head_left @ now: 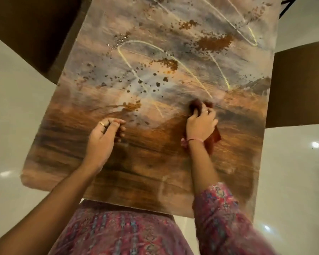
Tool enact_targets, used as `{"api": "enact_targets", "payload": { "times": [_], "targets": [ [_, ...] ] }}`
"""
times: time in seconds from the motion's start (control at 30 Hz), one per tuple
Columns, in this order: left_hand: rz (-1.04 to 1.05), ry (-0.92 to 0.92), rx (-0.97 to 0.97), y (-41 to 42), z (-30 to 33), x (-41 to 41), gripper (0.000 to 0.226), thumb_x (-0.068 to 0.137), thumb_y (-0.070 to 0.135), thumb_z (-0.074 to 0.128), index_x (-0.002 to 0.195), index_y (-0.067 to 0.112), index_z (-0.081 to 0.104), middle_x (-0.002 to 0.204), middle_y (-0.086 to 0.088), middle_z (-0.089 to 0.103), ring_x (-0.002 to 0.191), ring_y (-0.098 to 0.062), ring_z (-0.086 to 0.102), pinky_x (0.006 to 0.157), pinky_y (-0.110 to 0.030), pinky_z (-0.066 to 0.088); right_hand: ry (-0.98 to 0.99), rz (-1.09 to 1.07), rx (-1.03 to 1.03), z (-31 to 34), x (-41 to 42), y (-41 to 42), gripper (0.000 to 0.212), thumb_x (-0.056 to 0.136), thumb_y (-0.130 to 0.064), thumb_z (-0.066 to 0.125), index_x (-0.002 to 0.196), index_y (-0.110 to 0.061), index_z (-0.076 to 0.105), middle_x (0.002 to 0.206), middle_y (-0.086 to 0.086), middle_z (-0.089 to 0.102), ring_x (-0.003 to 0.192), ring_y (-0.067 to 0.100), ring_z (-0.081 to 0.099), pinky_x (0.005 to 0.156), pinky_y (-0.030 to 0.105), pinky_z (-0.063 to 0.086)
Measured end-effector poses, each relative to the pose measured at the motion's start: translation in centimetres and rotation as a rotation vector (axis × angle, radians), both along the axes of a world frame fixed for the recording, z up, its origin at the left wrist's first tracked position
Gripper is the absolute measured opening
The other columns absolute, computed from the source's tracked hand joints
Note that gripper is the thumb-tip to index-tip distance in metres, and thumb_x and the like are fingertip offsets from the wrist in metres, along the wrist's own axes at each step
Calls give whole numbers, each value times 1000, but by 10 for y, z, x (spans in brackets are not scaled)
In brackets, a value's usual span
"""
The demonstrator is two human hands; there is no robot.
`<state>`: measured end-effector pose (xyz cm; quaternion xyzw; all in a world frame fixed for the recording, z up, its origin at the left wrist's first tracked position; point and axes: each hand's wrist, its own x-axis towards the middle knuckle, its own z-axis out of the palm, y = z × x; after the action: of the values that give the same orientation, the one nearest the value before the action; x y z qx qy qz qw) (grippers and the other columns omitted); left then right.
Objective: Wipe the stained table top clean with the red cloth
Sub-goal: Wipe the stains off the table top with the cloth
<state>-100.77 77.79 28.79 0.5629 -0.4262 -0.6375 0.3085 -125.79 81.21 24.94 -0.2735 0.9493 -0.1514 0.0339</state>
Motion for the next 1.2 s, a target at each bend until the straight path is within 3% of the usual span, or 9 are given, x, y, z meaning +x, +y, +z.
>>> {"api": "enact_targets", "payload": {
  "times": [0.2, 0.27, 0.4, 0.47, 0.53, 0.63, 0.73, 1.0, 1.2],
  "targets": [
    [-205, -132, -67, -39, -8, 49, 24, 98, 18, 47, 88, 29, 65, 76, 10, 67, 71, -2, 61, 69, -21, 48, -56, 995, 80, 0, 143, 44, 47, 83, -17, 51, 129, -24, 56, 119, 8, 58, 81, 30, 53, 63, 38, 45],
    [-297, -140, -79, -51, -8, 63, 25, 99, 18, 46, 87, 30, 65, 76, 12, 67, 72, -1, 61, 67, -20, 48, -22, 880, 104, 0, 94, 30, 46, 84, -14, 54, 129, -21, 57, 121, 11, 57, 90, 35, 55, 73, 41, 47],
    [-328, -148, -101, -74, -10, 81, 29, 99, 20, 46, 86, 35, 67, 79, 12, 68, 77, -6, 61, 74, -30, 48, 2, -52, 49, 4, -7, -6, 39, 95, -20, 47, 133, -17, 53, 134, 15, 46, 114, 40, 47, 98, 42, 36],
    [-299, -149, -108, -80, -12, 86, 33, 99, 20, 46, 84, 40, 67, 79, 14, 68, 76, -4, 61, 75, -29, 48, 14, -283, 59, 6, 9, -26, 39, 97, -22, 44, 135, -18, 51, 137, 13, 43, 116, 38, 44, 97, 40, 33],
    [-295, -144, -105, -85, -12, 89, 33, 99, 20, 47, 84, 41, 67, 79, 14, 68, 75, -4, 62, 76, -29, 48, 28, -84, 47, 2, 66, -38, 39, 93, -20, 47, 132, -20, 53, 132, 11, 47, 110, 33, 46, 90, 38, 39],
    [-274, -144, -99, -91, -14, 88, 27, 99, 19, 47, 87, 34, 67, 79, 14, 68, 75, -4, 62, 74, -27, 49, -58, 601, 49, -1, 179, -24, 43, 85, -19, 55, 129, -23, 56, 123, 9, 54, 92, 28, 51, 74, 36, 47],
    [-276, -132, -101, -101, -12, 85, 23, 99, 20, 47, 90, 30, 66, 79, 14, 68, 76, -6, 63, 75, -29, 50, -124, 931, 84, 3, 185, -11, 48, 83, -20, 59, 130, -24, 55, 119, 8, 57, 86, 29, 55, 66, 38, 46],
    [-237, -98, -128, -118, -10, 90, 24, 99, 21, 47, 90, 32, 66, 79, 16, 67, 78, -2, 61, 74, -20, 48, -25, -159, 61, 4, 18, -59, 38, 97, -24, 46, 133, -15, 53, 134, 15, 43, 118, 38, 43, 97, 38, 34],
    [-185, -120, -85, -119, -13, 95, 22, 98, 20, 47, 91, 29, 66, 80, 11, 66, 78, -2, 61, 76, -21, 48, -72, 559, 81, 4, 214, -41, 44, 92, -47, 45, 128, -24, 56, 123, 7, 55, 93, 28, 51, 71, 37, 46]
  ]
}}
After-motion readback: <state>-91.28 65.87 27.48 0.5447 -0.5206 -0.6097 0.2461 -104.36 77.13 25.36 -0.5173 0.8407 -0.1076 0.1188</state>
